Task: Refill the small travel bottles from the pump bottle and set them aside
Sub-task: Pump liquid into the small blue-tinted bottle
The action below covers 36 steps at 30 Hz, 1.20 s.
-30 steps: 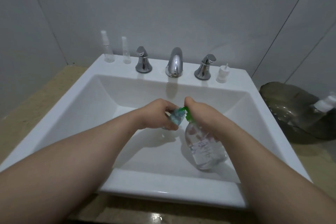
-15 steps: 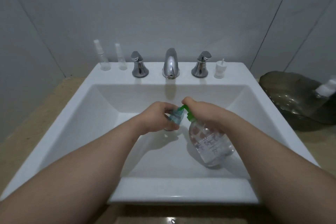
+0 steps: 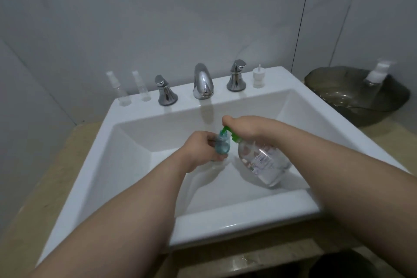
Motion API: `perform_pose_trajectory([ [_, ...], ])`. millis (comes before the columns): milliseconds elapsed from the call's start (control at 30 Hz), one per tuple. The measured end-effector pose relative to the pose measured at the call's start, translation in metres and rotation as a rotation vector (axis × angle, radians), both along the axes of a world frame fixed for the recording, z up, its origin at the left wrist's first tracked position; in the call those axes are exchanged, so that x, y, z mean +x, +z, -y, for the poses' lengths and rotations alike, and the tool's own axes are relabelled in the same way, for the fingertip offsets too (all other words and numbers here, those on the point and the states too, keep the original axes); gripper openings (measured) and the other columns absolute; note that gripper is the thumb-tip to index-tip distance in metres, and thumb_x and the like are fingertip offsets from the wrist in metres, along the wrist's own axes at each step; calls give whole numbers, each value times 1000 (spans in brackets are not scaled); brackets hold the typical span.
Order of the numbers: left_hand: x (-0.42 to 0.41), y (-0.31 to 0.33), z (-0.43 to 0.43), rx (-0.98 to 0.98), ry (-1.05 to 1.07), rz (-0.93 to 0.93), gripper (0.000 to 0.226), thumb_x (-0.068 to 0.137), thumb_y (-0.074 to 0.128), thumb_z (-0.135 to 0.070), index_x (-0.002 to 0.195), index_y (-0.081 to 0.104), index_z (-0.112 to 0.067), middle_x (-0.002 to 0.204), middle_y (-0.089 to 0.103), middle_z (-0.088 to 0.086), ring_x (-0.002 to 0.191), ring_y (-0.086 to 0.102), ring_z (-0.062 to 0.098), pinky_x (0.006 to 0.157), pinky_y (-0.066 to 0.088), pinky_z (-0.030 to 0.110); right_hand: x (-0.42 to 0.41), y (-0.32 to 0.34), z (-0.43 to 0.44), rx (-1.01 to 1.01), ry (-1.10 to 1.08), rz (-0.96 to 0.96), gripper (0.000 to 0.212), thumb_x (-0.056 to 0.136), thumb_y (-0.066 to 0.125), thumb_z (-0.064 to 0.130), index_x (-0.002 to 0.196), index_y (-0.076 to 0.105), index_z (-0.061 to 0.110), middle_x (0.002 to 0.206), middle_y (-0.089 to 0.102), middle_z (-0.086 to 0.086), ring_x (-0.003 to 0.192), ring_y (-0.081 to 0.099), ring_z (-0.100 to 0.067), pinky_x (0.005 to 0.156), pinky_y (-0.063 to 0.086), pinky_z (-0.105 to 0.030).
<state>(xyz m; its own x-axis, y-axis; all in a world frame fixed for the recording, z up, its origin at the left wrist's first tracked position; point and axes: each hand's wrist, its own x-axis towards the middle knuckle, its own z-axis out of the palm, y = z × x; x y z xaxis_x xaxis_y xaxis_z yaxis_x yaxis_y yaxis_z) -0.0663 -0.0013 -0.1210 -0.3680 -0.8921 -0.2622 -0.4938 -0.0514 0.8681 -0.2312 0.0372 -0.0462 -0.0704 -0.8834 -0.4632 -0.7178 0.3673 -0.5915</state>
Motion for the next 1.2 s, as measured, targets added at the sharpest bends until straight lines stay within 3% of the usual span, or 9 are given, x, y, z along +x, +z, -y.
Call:
perform_pose_trajectory([
  [67,0,-2,0,3,1,-13,47,74,86,5,118,71,-2,109,76,14,101,73,27,92,61,38,5,0,0,36,-24,22,60,105,23,57,129,52,10,78,58,-11,66,51,-26,76,46,-34],
  [167,0,-2,-3,1,0,-30,44,74,85,7,116,72,-1,108,76,16,96,72,26,94,59,40,7,0,1,72,-22,55,67,105,22,56,141,46,5,82,57,-11,69,49,-24,91,47,-41],
  [300,-1,-2,-4,-39,-2,-16,44,74,86,6,115,72,-2,110,75,18,92,70,23,91,59,38,4,2,1,70,-13,40,57,103,23,58,113,48,8,78,68,-19,71,59,-32,97,52,-43],
  [533,-1,-3,-4,-63,-28,20,40,73,84,8,109,73,-6,93,73,5,80,67,15,79,57,27,-1,2,-1,12,37,4,47,104,29,51,84,48,13,73,61,-16,58,53,-26,64,41,-30],
  [667,-1,-4,-2,-74,-31,55,42,73,85,5,112,73,-6,97,73,4,81,66,15,74,56,24,0,-1,2,42,53,-37,52,102,27,59,93,49,12,87,70,-21,68,55,-30,77,48,-35],
  [833,2,-5,2,-81,-14,52,47,71,87,3,116,73,-7,108,76,10,84,68,14,75,56,24,0,-2,4,22,78,-54,54,104,24,58,113,48,10,95,60,-21,67,49,-25,68,40,-32],
  [1000,2,-5,3,-69,6,38,49,70,86,6,116,73,-7,107,77,10,89,71,17,75,58,24,-5,-2,5,51,86,-30,54,101,27,60,103,52,12,87,69,-19,65,53,-26,68,43,-32],
  [1100,2,-4,3,-62,25,40,48,71,86,6,115,72,-8,107,77,10,87,71,17,74,58,23,-6,-2,5,20,93,-12,52,103,28,56,100,52,10,77,60,-12,62,51,-23,63,39,-30],
  [1200,2,-5,4,-41,17,46,50,74,85,3,119,68,-12,106,77,8,89,72,20,77,59,27,-5,-5,8,-9,105,-12,55,104,27,55,109,54,8,79,57,-9,68,53,-22,69,42,-31],
])
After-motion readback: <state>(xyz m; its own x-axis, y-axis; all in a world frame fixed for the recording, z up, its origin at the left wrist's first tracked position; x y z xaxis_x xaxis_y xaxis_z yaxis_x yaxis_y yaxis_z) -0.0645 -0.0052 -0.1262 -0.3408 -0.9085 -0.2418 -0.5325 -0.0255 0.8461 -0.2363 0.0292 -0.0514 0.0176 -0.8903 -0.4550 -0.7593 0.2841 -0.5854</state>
